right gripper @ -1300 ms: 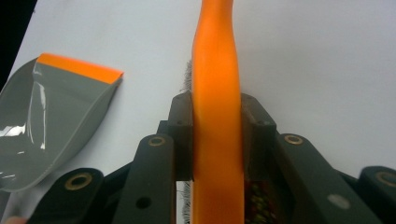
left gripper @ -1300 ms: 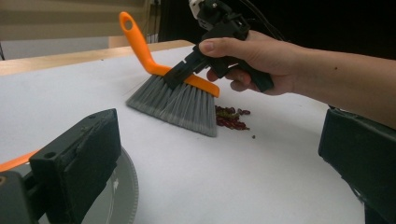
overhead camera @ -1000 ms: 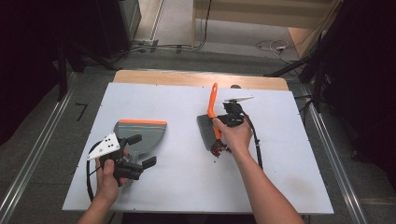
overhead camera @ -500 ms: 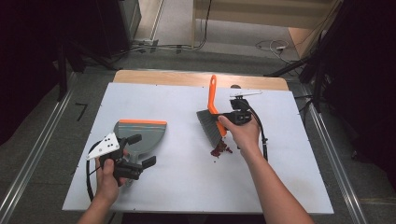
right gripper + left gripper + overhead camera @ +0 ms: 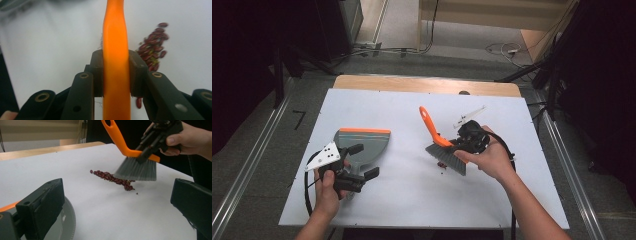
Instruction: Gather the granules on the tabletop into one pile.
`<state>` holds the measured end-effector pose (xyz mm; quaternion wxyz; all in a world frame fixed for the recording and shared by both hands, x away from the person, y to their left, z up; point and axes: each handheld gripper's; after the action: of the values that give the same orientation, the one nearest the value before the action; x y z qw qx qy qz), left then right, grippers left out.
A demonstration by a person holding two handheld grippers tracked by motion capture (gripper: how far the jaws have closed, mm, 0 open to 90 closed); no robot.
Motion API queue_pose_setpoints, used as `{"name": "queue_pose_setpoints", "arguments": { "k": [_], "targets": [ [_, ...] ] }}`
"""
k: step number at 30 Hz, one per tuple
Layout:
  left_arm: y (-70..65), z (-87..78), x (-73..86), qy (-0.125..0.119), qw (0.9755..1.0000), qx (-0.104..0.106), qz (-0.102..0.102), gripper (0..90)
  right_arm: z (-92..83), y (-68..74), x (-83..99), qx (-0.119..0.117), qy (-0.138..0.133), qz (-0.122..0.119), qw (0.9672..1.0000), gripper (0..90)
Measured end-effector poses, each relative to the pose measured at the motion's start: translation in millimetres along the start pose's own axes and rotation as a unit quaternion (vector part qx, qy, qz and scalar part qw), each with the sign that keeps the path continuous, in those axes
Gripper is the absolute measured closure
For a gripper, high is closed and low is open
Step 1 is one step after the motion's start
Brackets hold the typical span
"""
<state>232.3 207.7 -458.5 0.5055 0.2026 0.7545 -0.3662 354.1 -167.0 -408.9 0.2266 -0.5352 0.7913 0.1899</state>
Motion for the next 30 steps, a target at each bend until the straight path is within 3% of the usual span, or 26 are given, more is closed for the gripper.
{"name": "queue_pose_setpoints", "arguments": {
  "k": [3, 8, 21, 30],
  "targets": [
    [-0.1, 0.4, 0.2, 0.0, 1.0, 0.0, 0.0, 0.0, 6.4, 7.4, 6.3, -0.025, 0.005, -0.018, 0.9995, 68.9],
    [-0.5, 0.7, 0.3, 0.001, 1.0, -0.001, 0.0, 0.0, 31.7, 10.5, 10.8, -0.032, 0.034, -0.048, 0.9977, 68.9],
    [-0.2, 0.4, 0.9, 0.0, 1.0, 0.003, -0.002, 0.0, 40.7, -24.4, 1.0, -0.032, 0.021, -0.049, 0.9981, 68.6],
    [-0.5, 0.9, 1.3, 0.002, 1.0, 0.004, -0.002, 0.0, 43.0, -35.5, -5.6, -0.031, 0.019, -0.055, 0.9978, 68.6]
  ]
}}
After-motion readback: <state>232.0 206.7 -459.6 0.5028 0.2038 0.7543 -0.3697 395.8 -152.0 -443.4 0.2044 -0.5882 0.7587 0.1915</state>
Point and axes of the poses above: each handheld gripper's, and its own axes: z roughly forward along the jaws, x roughly out of its underside, y roughly to its left, and after that the axes turned 9 degrees about -z, right-handed
